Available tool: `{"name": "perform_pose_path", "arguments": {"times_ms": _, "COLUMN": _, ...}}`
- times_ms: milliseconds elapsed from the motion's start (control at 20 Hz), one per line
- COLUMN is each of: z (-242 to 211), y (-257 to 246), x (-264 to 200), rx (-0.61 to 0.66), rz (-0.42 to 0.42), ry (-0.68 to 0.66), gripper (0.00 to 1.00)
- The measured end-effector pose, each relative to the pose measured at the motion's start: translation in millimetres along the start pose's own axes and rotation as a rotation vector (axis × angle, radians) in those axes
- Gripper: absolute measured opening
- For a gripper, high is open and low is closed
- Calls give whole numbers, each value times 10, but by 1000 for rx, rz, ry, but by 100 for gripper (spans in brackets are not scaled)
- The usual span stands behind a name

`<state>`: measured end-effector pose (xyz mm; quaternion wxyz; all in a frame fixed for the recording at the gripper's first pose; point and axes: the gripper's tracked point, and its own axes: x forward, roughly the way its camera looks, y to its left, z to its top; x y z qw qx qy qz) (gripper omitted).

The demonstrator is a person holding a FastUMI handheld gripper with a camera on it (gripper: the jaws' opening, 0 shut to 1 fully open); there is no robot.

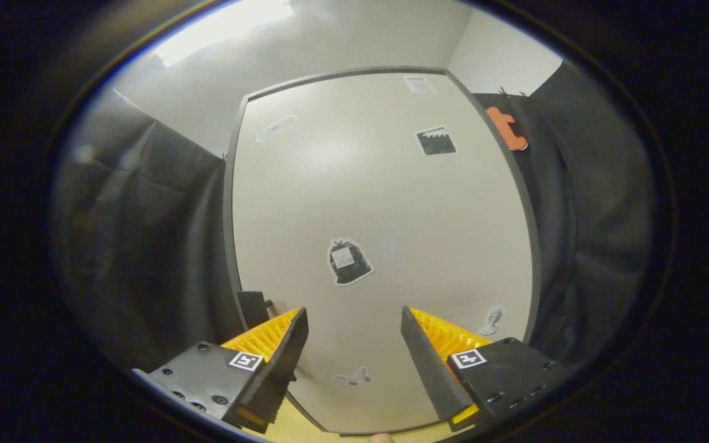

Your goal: Open the shoe cabinet door, grab the shoes and put them into the shoe cabinet, then close the shoe cabinet door.

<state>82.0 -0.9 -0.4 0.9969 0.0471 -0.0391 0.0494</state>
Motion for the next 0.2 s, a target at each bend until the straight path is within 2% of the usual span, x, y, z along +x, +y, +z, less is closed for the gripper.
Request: {"name": "perform_pose_path", "arguments": {"times_ms": 200, "z": 397, "y": -313, "x": -387, "rx": -50, "rz": 10, "ry": -37, "gripper": 94}}
